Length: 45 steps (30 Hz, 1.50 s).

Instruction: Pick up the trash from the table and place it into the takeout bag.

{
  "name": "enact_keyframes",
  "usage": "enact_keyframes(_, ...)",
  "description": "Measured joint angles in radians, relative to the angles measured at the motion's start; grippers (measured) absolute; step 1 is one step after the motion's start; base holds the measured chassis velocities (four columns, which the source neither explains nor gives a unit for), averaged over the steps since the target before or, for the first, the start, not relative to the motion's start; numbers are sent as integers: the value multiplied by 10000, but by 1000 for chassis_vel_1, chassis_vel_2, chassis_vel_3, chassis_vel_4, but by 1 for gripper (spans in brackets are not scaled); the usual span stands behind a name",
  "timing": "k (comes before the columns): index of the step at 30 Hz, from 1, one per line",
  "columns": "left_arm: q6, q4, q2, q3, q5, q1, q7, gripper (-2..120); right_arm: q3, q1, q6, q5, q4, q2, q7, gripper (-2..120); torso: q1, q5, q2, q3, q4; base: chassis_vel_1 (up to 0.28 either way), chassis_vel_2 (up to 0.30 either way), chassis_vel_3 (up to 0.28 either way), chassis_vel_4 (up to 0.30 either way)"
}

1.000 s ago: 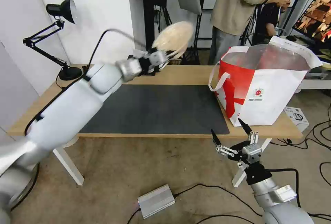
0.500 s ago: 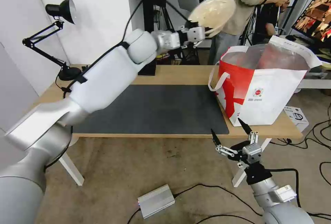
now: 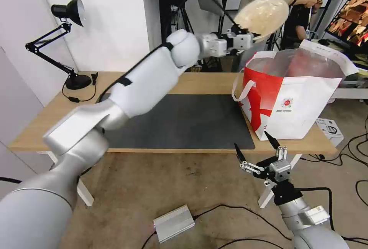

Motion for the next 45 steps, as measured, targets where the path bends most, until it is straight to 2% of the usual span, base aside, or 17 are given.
enact_keyframes(3,-271,635,-589,-209,641,-65,-9,1,0,0,0,0,0,0,0,100,0,1,0,0,-3,0,0,0,0)
enact_keyframes(7,-259,809,-660,72,743,-162,-166,1,0,0,0,0,0,0,0,100,-1,-1,1,0,2,0,0,0,0)
enact_keyframes(13,-135,849,-646,380,759,-171,-210,1,0,0,0,0,0,0,0,100,-1,-1,2,0,2,0,0,0,0)
enact_keyframes(26,-50,857,-619,739,1625,-153,-171,1,0,0,0,0,0,0,0,100,-1,-2,1,0,2,0,0,0,0)
enact_keyframes(31,-63,858,-615,896,1911,-168,23,1,0,0,0,0,0,0,0,100,-1,-2,2,0,2,0,0,0,0)
enact_keyframes(45,-376,830,-612,1163,2858,-16,33,1,0,0,0,0,0,-1,0,100,-1,-2,2,0,2,0,0,0,0)
